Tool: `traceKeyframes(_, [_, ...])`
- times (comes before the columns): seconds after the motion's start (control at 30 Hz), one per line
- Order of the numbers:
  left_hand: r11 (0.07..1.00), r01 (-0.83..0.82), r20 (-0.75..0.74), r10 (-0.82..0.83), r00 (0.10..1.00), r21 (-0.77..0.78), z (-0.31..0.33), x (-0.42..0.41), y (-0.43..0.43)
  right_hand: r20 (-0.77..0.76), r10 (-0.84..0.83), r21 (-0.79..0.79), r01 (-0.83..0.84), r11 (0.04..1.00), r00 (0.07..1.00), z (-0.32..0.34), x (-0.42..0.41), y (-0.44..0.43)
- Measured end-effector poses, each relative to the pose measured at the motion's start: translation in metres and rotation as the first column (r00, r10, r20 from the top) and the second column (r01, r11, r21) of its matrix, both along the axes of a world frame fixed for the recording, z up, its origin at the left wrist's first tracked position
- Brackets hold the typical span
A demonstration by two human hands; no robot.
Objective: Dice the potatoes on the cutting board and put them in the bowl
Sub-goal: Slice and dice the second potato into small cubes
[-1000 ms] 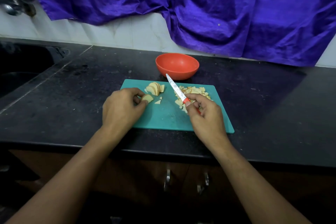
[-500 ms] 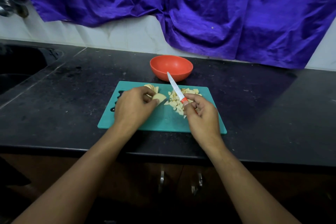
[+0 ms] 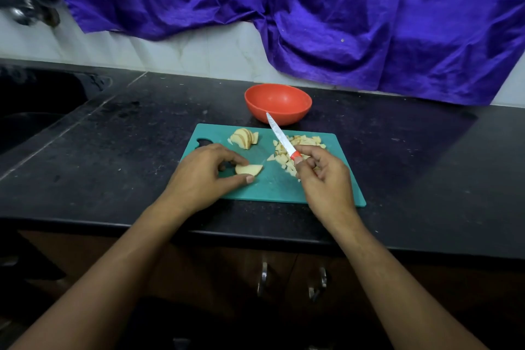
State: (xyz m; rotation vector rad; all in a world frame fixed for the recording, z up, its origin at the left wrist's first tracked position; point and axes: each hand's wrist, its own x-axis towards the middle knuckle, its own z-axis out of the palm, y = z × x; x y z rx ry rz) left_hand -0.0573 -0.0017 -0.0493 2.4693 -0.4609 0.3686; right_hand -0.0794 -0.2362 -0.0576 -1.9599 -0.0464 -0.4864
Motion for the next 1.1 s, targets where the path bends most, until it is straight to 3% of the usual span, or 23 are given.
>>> traceKeyframes(0.27, [0.998, 0.064, -0.107, -0.066, 0.992, -0.019, 0.01, 0.01, -0.003, -0.006, 0.004, -0.031, -0.004, 1.0, 1.0, -0.001, -0.001, -0.001])
traceKeyframes(0.43, [0.997, -0.027, -0.056, 0.023, 0.998, -0.072, 0.003, 0.009, -0.005, -0.007, -0.002, -0.056, 0.002, 0.998, 1.0, -0.001, -0.001, -0.001])
traceKeyframes(0.53, [0.997, -0.075, -0.039, 0.074, 0.996, -0.02, 0.0, 0.009, -0.01, -0.012, -0.006, -0.094, 0.005, 0.996, 1.0, 0.0, -0.002, -0.001])
traceKeyframes(0.77, [0.996, -0.042, -0.148, 0.031, 0.988, -0.073, 0.003, 0.009, -0.007, -0.017, -0.012, -0.099, 0.011, 0.995, 1.0, -0.001, -0.002, 0.001])
traceKeyframes(1.0, [0.993, -0.116, -0.055, 0.117, 0.992, 0.025, -0.002, 0.008, -0.02, -0.019, -0.021, -0.123, 0.019, 0.992, 1.0, 0.001, -0.004, 0.002])
traceKeyframes(1.1, [0.993, -0.112, -0.076, 0.11, 0.991, -0.029, 0.0, 0.008, -0.019, -0.007, -0.022, -0.159, 0.021, 0.987, 1.0, 0.003, -0.007, 0.003])
